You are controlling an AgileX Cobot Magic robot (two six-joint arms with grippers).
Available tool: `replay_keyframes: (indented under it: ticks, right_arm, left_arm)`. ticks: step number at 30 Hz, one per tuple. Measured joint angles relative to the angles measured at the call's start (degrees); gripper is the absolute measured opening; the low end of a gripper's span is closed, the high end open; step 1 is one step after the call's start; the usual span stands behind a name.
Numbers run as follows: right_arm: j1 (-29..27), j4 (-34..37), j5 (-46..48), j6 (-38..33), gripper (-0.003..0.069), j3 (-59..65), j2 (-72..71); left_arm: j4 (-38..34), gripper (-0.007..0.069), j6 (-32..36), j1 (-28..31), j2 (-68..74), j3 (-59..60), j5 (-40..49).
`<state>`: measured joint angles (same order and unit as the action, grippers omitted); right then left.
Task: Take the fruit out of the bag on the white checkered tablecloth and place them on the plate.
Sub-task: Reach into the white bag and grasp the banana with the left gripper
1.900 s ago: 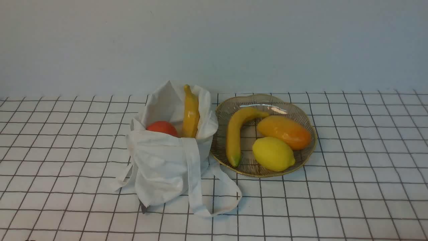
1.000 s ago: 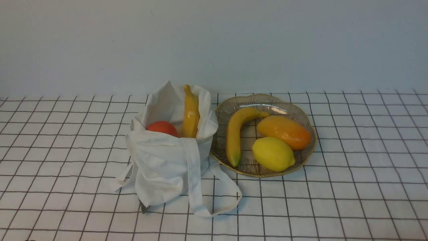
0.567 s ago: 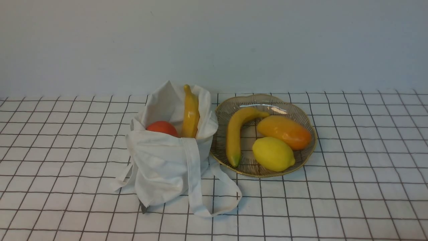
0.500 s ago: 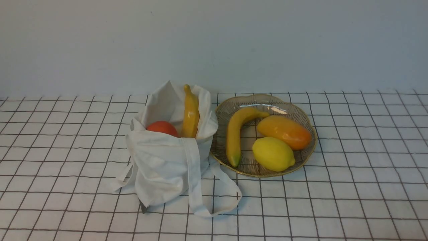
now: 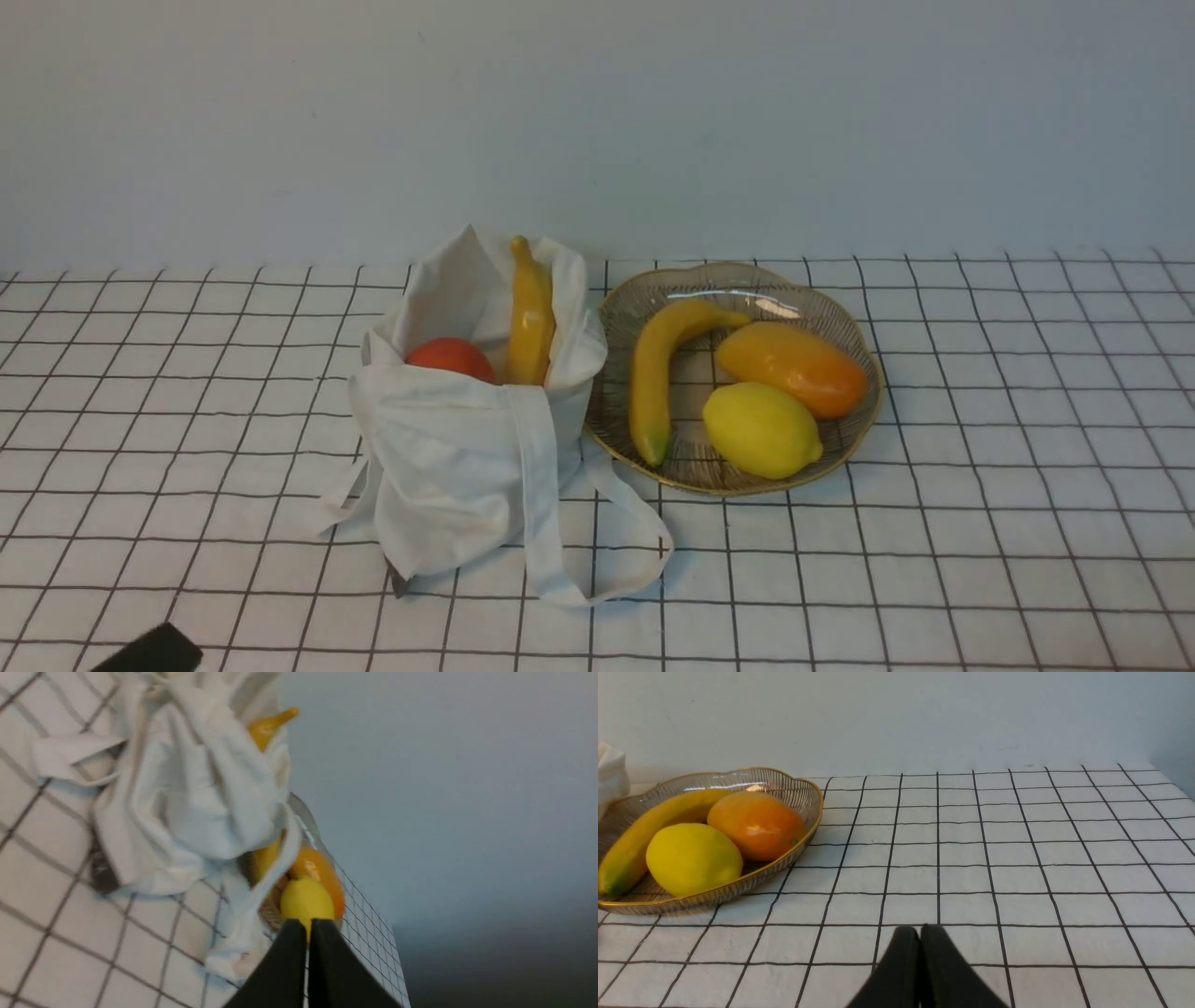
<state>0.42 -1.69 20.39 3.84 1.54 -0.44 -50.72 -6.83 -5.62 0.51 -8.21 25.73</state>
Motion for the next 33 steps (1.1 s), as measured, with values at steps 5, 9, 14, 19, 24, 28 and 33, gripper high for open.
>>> replay_keyframes:
  ticks: [5,9,14,19,24,28,33]
  right_arm:
    - [0.0,0.0,0.0,0.0,-0.0015,0.0,0.0]
    - [0.0,0.0,0.0,0.0,-0.0015,0.0,0.0]
    - [0.0,0.0,0.0,0.0,-0.0015,0.0,0.0]
    - [0.0,0.0,0.0,0.0,-0.0015,0.0,0.0]
    - [0.0,0.0,0.0,0.0,-0.0015,0.0,0.0]
    - [0.0,0.0,0.0,0.0,-0.0015,0.0,0.0]
    - [0.0,0.0,0.0,0.0,-0.0015,0.0,0.0]
  left_arm:
    - [10.3,-0.0008,3.1,0.0,16.8,-19.5,14.9]
    - [21.3,-0.0008,3.2,0.0,33.2,-31.2,29.0]
    - [30.7,-0.0007,4.0,0.0,55.3,-45.4,37.1]
    - [31.6,-0.0002,5.8,-1.6,68.3,-54.0,36.6]
    - [34.4,0.0041,6.0,-6.1,80.1,-62.3,35.6]
    - [40.1,0.0116,3.7,-10.0,90.6,-71.7,35.5]
    - [47.6,0.0253,1.3,-12.9,101.9,-81.6,35.1]
